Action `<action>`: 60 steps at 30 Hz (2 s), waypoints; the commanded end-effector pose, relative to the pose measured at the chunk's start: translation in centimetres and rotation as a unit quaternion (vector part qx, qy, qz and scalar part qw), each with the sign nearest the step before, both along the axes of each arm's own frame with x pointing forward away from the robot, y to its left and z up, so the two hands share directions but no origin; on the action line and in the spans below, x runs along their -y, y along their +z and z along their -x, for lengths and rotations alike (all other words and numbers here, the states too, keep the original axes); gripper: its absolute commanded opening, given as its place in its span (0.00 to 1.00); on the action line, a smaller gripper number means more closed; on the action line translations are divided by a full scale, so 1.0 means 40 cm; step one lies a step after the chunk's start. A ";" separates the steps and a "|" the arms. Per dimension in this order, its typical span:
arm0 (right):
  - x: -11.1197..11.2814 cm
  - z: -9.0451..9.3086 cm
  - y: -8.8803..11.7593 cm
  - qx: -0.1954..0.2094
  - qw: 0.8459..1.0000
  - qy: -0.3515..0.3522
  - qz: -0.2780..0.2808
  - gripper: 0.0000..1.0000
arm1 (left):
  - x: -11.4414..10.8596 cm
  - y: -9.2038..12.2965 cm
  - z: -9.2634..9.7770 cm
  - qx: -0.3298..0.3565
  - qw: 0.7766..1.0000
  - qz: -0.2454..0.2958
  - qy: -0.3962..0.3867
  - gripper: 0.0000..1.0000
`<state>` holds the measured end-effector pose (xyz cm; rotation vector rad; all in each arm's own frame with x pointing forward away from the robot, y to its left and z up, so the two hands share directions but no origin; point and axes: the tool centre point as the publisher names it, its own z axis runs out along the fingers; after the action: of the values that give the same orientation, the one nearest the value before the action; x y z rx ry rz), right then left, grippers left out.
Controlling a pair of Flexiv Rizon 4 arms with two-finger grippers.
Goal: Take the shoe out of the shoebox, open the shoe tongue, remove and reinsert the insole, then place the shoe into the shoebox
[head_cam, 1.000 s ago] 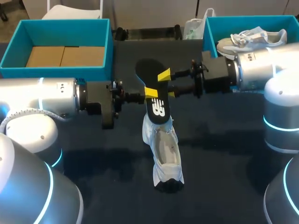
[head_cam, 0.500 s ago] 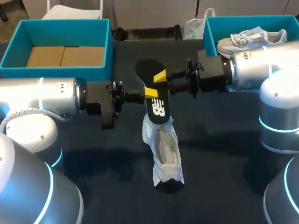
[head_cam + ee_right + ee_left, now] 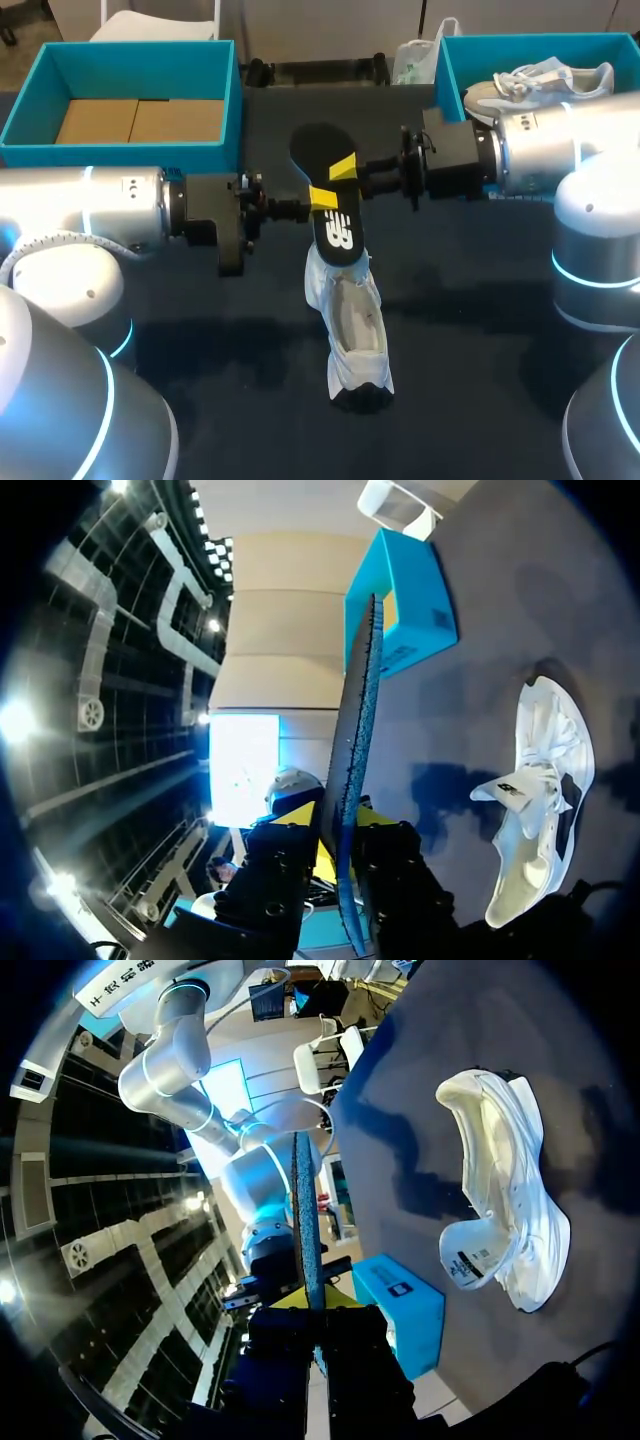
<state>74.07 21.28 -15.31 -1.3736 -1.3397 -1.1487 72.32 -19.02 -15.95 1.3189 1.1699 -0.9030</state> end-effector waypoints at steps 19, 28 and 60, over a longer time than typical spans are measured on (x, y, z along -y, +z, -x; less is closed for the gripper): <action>-0.003 -0.006 -0.005 0.015 1.000 0.009 -0.019 0.00 | -0.004 0.007 0.011 -0.009 1.000 -0.003 -0.005 0.35; 0.008 0.009 -0.041 0.013 1.000 0.003 -0.023 0.00 | -0.127 0.003 0.004 -0.068 0.995 -0.075 -0.010 1.00; 0.006 0.011 -0.081 -0.010 0.999 0.000 -0.036 0.00 | -0.259 0.184 -0.119 -0.012 0.963 -0.267 -0.023 1.00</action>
<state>73.64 20.85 -18.54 -1.3268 -1.2731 -1.1679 76.35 -8.79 -9.85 1.6449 1.3834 -0.6826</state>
